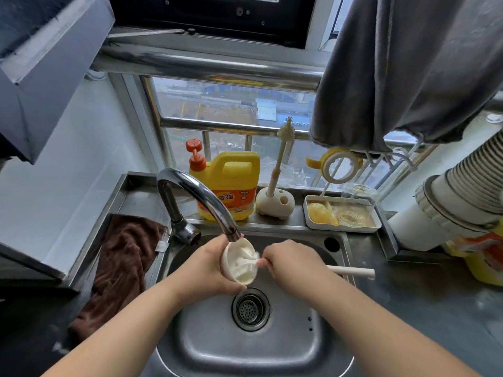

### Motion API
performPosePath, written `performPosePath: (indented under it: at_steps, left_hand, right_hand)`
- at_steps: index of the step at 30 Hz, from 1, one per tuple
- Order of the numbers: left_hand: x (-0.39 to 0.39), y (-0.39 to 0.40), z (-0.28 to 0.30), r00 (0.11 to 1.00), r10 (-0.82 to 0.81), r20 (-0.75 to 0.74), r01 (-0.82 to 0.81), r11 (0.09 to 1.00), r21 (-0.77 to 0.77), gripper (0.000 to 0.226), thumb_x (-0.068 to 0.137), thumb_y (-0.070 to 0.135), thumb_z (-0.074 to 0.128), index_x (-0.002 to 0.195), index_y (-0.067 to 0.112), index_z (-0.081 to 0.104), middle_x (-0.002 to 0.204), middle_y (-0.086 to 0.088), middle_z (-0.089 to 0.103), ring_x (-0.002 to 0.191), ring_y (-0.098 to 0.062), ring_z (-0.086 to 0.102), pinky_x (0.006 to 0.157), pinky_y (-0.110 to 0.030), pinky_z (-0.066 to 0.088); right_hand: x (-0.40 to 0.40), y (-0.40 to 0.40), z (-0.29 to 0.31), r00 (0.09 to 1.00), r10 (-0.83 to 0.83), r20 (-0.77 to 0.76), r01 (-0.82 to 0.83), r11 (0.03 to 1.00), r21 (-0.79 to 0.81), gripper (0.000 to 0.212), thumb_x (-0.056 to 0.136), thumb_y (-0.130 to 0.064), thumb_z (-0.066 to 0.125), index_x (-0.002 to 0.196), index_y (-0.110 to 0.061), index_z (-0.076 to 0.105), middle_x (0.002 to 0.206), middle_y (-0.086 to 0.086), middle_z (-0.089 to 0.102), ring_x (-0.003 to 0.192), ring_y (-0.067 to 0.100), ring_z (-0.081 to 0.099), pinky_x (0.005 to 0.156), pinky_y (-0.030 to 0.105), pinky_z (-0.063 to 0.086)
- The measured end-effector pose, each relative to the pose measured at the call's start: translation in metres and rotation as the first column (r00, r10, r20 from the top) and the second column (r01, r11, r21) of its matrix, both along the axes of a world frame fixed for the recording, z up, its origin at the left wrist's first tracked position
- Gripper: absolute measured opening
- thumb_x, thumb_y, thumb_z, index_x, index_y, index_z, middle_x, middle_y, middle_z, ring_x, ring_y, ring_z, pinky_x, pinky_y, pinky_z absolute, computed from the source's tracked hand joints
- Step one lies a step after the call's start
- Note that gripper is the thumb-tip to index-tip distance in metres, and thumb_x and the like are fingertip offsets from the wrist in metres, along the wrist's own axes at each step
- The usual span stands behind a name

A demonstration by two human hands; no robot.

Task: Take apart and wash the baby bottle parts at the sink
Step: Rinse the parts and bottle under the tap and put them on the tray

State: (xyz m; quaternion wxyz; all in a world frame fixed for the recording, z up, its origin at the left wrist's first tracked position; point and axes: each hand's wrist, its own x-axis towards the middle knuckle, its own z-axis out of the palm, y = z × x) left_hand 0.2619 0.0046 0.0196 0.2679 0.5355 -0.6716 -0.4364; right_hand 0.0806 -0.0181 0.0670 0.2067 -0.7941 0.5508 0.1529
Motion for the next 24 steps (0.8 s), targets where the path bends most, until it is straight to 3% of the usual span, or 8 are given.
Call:
performPosePath:
  at_steps: [5,9,13,18,21,24]
  left_hand:
    - [0.000,0.002,-0.006,0.999,-0.023,0.029,0.023,1.000,0.002,0.079,0.050,0.026,0.088,0.113,0.046,0.045,0.114,0.017,0.056,0.108,0.007,0.052,0.089,-0.007,0.038]
    - [-0.003,0.004,-0.007,0.999,0.034,0.004,-0.034,0.999,-0.012,0.072,0.053,0.017,0.089,0.106,0.044,0.048,0.107,0.017,0.058,0.099,0.010,0.053,0.080,-0.003,0.039]
    - [0.000,0.006,-0.009,1.000,0.000,0.016,0.000,1.000,0.004,0.078,0.047,0.030,0.088,0.111,0.045,0.045,0.111,0.016,0.056,0.104,0.009,0.052,0.087,-0.007,0.040]
    - [0.004,0.008,-0.012,1.000,0.006,0.011,-0.006,1.000,-0.016,0.074,0.047,0.033,0.085,0.109,0.045,0.046,0.113,0.015,0.056,0.104,0.008,0.051,0.085,-0.002,0.036]
    - [0.004,0.006,-0.013,0.999,-0.006,0.034,0.008,0.997,-0.072,0.074,0.047,0.035,0.084,0.109,0.044,0.045,0.114,0.011,0.055,0.106,0.004,0.052,0.089,-0.006,0.038]
    - [0.005,0.008,-0.020,0.998,0.012,0.068,0.000,0.985,-0.174,0.075,0.052,0.028,0.088,0.109,0.044,0.043,0.108,0.014,0.052,0.103,0.004,0.052,0.086,-0.011,0.041]
  right_hand:
    - [0.000,0.012,-0.001,1.000,0.030,-0.004,-0.030,0.999,0.012,0.023,0.100,-0.031,0.043,0.111,-0.024,0.062,0.112,0.008,0.062,0.103,0.031,0.059,0.070,0.030,0.034]
    - [0.001,0.007,0.000,0.999,0.024,-0.048,-0.027,0.998,-0.065,0.025,0.100,-0.032,0.042,0.115,-0.022,0.059,0.114,0.009,0.061,0.106,0.031,0.058,0.072,0.031,0.035]
    - [0.005,0.018,-0.008,0.990,0.131,-0.060,-0.135,0.988,-0.074,0.022,0.098,-0.027,0.047,0.115,-0.025,0.060,0.113,0.007,0.059,0.107,0.030,0.057,0.071,0.030,0.031]
    - [-0.001,0.014,0.001,0.988,0.119,-0.097,-0.140,0.957,-0.253,0.017,0.093,-0.016,0.051,0.109,-0.020,0.057,0.107,0.003,0.058,0.101,0.027,0.059,0.066,0.031,0.030]
    - [0.004,0.016,-0.001,0.996,0.015,-0.086,-0.019,0.999,-0.046,0.017,0.095,-0.018,0.048,0.105,-0.022,0.062,0.106,0.005,0.062,0.099,0.029,0.060,0.069,0.030,0.036]
    - [0.004,0.016,-0.005,0.986,-0.100,0.135,0.070,0.976,0.208,0.030,0.100,-0.032,0.041,0.095,-0.017,0.066,0.086,0.004,0.063,0.078,0.020,0.058,0.063,0.027,0.039]
